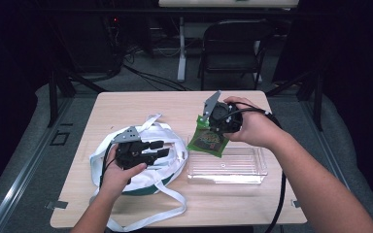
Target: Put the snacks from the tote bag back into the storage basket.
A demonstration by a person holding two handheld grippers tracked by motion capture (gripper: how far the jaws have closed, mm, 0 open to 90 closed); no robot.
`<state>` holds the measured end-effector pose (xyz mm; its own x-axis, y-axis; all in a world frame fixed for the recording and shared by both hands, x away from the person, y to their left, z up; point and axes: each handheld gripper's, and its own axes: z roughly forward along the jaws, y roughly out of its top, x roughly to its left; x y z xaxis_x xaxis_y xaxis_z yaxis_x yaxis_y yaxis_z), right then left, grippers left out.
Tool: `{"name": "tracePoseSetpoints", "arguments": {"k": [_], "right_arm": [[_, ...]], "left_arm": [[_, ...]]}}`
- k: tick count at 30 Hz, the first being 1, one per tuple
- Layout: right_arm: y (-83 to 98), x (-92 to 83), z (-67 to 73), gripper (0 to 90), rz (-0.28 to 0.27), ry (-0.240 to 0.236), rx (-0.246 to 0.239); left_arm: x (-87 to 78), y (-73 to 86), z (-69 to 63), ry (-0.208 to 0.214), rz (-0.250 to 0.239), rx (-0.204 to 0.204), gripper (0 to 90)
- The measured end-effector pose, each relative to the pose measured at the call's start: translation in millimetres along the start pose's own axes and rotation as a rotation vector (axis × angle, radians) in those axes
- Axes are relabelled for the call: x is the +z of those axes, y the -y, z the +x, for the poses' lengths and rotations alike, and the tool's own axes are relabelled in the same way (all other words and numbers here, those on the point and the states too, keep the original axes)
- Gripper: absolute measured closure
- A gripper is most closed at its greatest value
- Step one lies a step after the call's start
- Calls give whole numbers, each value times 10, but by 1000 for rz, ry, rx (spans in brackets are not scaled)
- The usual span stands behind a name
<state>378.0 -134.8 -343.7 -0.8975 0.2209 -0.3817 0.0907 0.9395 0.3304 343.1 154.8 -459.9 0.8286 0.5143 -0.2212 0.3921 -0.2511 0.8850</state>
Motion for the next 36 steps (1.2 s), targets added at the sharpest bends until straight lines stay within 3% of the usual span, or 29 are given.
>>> {"name": "tracePoseSetpoints", "arguments": {"k": [18,36], "right_arm": [[130,79,-114,777,39,37,20],[64,258,-110,775,101,61,-43]], "left_arm": [[-19,16,51,-18,-5,-22,562],[-3,50,111,-31,-1,-39,526]]}}
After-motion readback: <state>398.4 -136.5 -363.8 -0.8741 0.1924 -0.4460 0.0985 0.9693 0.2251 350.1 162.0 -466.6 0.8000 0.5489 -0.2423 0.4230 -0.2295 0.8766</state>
